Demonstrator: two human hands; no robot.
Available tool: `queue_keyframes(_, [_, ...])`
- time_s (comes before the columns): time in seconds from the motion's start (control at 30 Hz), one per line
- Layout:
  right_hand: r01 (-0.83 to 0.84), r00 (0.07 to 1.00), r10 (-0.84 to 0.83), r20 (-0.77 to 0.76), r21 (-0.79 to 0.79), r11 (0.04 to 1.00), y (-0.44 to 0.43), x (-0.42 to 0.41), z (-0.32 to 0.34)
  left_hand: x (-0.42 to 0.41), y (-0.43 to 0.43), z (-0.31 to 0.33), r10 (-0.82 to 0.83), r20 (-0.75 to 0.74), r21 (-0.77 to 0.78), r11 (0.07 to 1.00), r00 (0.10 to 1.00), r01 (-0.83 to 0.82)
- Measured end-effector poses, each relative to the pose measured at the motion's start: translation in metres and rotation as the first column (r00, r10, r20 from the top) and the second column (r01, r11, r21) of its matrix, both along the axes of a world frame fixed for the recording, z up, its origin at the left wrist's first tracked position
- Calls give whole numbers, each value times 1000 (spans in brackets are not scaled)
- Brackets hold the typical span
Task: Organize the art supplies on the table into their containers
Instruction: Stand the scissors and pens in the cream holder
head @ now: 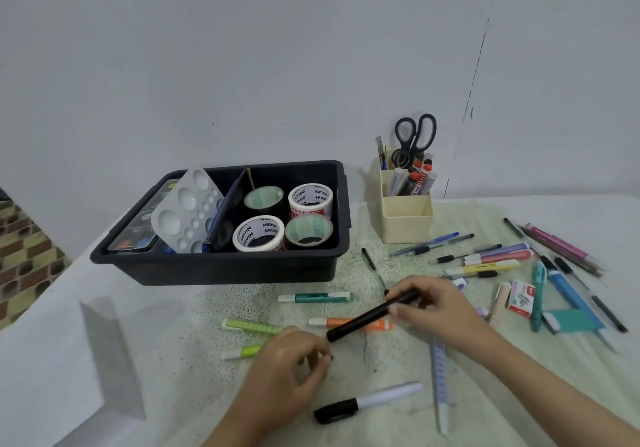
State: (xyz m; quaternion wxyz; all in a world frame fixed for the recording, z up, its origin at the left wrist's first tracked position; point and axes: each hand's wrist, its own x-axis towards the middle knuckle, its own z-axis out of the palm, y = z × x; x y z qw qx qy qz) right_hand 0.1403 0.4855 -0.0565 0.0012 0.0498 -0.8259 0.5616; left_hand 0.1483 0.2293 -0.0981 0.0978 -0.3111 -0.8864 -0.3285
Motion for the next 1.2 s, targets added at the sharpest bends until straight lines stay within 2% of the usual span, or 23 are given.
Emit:
queue_keyframes(0.07, [35, 999, -32, 28, -90, 995, 6, 1, 9, -1, 14, 5, -64, 90, -38, 997, 994, 68])
queue_keyframes(0.17, [107, 994, -103, 41, -110, 988, 15, -1, 14, -3, 38, 14, -150, 173, -118, 978, 973, 172])
queue_keyframes(0.3, [162, 986, -167, -26, -123, 979, 23, -5, 18, -6, 59, 23, -220, 265, -325, 896, 939, 302])
queue_keyframes(0.37, [170, 981, -180, -71, -127, 977, 27, -7, 19, -10, 64, 27, -238, 273, -330, 887, 932, 323])
queue_keyframes(0.43, [183, 970, -198, -138, -117, 976, 32, -8, 25, -15, 66, 32, -225, 298, -251, 919, 928, 303])
queue_keyframes(0.6, [299, 886, -335, -320, -157, 941, 40, -27, 67, -39, 67, 63, -183, 390, 125, 981, 903, 145])
queue_keyframes(0.73, [371, 727, -424, -540, -210, 904, 43, -63, 106, -66, 70, 89, -95, 269, 297, 955, 958, 12])
queue_keyframes(0.83, [404, 636, -402, -659, -159, 901, 47, -94, 125, -89, 77, 103, 1, 149, 366, 929, 989, -56])
queue_keyframes(0.97, [418, 685, -265, -679, 69, 906, 52, -133, 120, -120, 91, 115, 95, 57, 483, 868, 994, -111])
queue_keyframes(1.1, [360, 804, -103, -585, 341, 868, 55, -157, 95, -146, 104, 119, 158, 48, 542, 825, 986, -158])
queue_keyframes(1.2, [327, 845, -43, -534, 451, 830, 59, -167, 77, -162, 114, 115, 196, 27, 548, 817, 980, -178])
